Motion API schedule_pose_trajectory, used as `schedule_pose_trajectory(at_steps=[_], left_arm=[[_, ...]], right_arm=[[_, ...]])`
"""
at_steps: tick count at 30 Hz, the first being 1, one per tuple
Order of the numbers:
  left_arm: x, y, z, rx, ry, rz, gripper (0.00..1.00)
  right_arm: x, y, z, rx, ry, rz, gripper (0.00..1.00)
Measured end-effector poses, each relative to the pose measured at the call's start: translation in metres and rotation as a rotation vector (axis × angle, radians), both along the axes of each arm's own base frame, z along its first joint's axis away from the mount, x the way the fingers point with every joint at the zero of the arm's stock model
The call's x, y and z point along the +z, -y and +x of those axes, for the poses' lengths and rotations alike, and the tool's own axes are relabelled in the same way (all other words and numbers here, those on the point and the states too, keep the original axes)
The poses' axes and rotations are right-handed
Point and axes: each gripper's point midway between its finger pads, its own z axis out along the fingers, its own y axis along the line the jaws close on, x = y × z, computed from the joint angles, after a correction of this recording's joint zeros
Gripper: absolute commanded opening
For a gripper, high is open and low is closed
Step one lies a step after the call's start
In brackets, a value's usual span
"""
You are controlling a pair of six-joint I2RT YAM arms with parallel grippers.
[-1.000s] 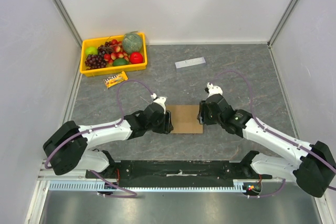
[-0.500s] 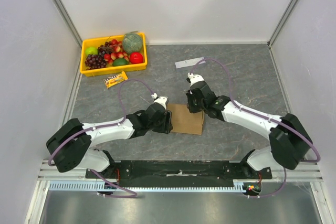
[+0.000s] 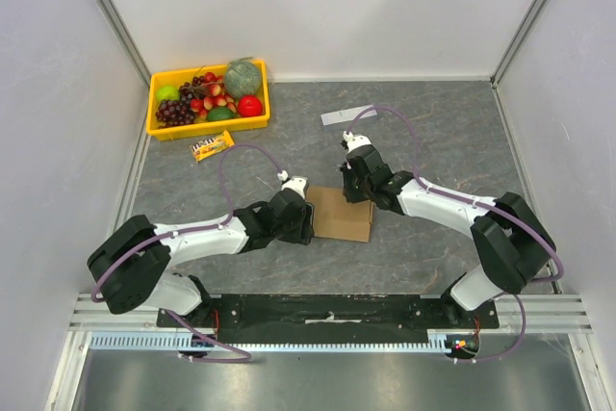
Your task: Fold the paper box
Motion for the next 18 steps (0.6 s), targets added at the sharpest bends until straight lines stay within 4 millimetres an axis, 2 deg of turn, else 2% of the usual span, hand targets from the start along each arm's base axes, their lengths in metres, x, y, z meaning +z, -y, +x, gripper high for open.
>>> schedule_pose_trajectory(at_steps=[10,18], left_arm=[[-0.008,-0.003,0.008,0.014,0.018,0.050,0.64],[-0.008,-0.002,0.023,0.053,0.053,0.081,0.65]], right_arm=[[0.000,-0.002,0.000,0.012,-0.015,0.023,0.15],[0.000,-0.005,-0.003,0.030,-0.035,0.044,0.15]])
